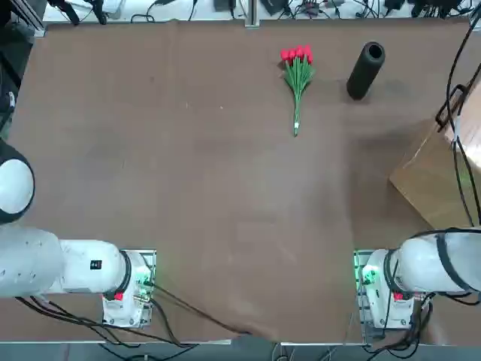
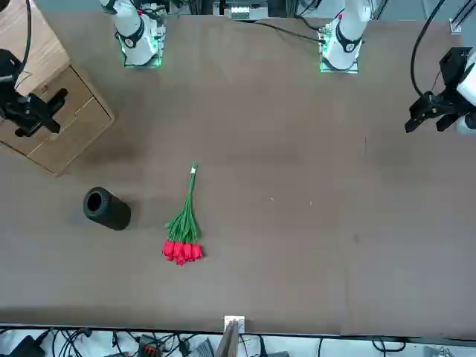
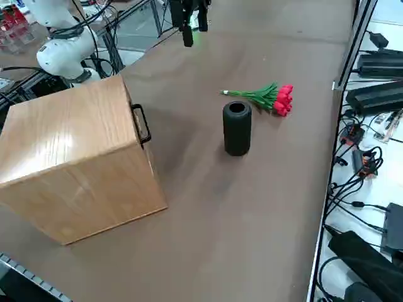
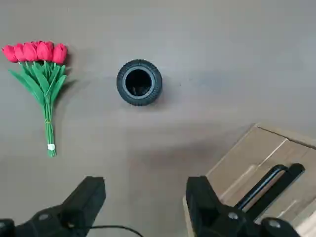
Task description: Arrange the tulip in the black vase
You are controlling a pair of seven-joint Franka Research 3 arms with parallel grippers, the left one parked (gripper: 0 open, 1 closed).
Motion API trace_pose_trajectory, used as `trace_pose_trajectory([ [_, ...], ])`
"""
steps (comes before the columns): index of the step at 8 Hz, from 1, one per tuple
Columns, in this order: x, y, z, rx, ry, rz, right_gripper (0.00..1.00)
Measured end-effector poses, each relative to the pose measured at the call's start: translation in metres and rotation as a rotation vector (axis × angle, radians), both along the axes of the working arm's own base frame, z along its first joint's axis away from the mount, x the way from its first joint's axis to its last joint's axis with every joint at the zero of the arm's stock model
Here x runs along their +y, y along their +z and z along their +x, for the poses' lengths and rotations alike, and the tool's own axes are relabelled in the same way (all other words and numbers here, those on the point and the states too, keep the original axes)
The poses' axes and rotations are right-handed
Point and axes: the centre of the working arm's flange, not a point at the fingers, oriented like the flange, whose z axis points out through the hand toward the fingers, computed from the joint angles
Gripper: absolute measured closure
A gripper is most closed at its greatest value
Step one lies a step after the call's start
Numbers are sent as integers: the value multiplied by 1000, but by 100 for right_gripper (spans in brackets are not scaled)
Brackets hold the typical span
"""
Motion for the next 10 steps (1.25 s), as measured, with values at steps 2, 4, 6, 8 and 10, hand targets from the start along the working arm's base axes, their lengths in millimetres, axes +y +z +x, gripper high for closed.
trace_pose_trajectory([
  [2,1,1,-2,4,2,0,0],
  [4,5,4,-2,3,8,1,0],
  [6,32,-6,2,19,7,3,0],
  [8,73,-33,22,6,-53,12,0],
  [10,117,-74,40,23,-16,14,0],
])
